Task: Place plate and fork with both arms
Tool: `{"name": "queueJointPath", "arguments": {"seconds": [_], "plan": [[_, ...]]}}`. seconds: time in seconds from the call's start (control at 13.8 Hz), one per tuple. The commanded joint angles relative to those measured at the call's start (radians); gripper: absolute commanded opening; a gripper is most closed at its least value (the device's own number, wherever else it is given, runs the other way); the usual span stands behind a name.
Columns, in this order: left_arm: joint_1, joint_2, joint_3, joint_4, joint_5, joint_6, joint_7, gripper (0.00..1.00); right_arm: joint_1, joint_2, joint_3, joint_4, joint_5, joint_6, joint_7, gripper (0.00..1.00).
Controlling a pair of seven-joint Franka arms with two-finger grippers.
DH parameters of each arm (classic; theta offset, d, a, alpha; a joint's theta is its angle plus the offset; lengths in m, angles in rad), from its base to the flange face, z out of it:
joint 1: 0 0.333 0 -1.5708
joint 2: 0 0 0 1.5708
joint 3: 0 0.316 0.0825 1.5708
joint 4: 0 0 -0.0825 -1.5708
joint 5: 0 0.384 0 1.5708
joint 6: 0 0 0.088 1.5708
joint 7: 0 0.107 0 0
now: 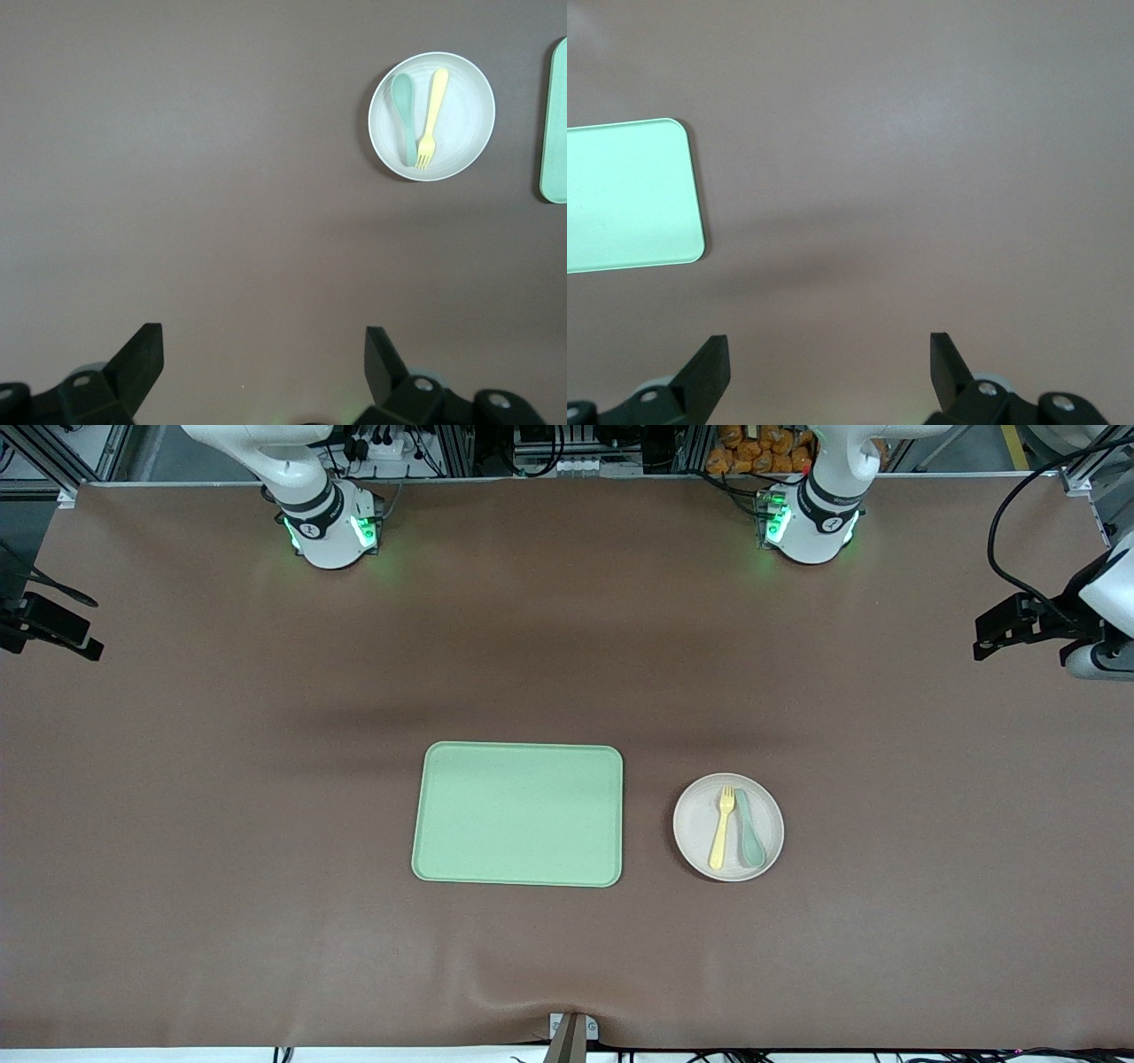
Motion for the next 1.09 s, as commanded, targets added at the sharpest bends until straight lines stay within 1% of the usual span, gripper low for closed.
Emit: {"name": "queueJointPath", "arguments": {"seconds": [0.0,0.65,0.87,1.01], "plan": [[-0.007,-0.002,0.009,0.002,-0.014,-0.001,-0.015,1.00,-0.001,0.005,-0.001,0.018,0.020,-0.002,0.020,1.00],[0.000,0.010,0.009,0.007,-0.006,-0.006,-0.008,1.00,0.013,0.005,0.000,0.018,0.023,0.020,0.020,1.00],[0.000,0.041,0.009,0.009,-0.004,0.002,-0.013,1.00,0.027,0.004,0.000,0.018,0.023,0.018,0.020,1.00],[-0.001,0.085,0.009,0.015,-0.006,0.026,-0.013,1.00,0.027,0.004,0.000,0.018,0.023,0.017,0.020,1.00]]}}
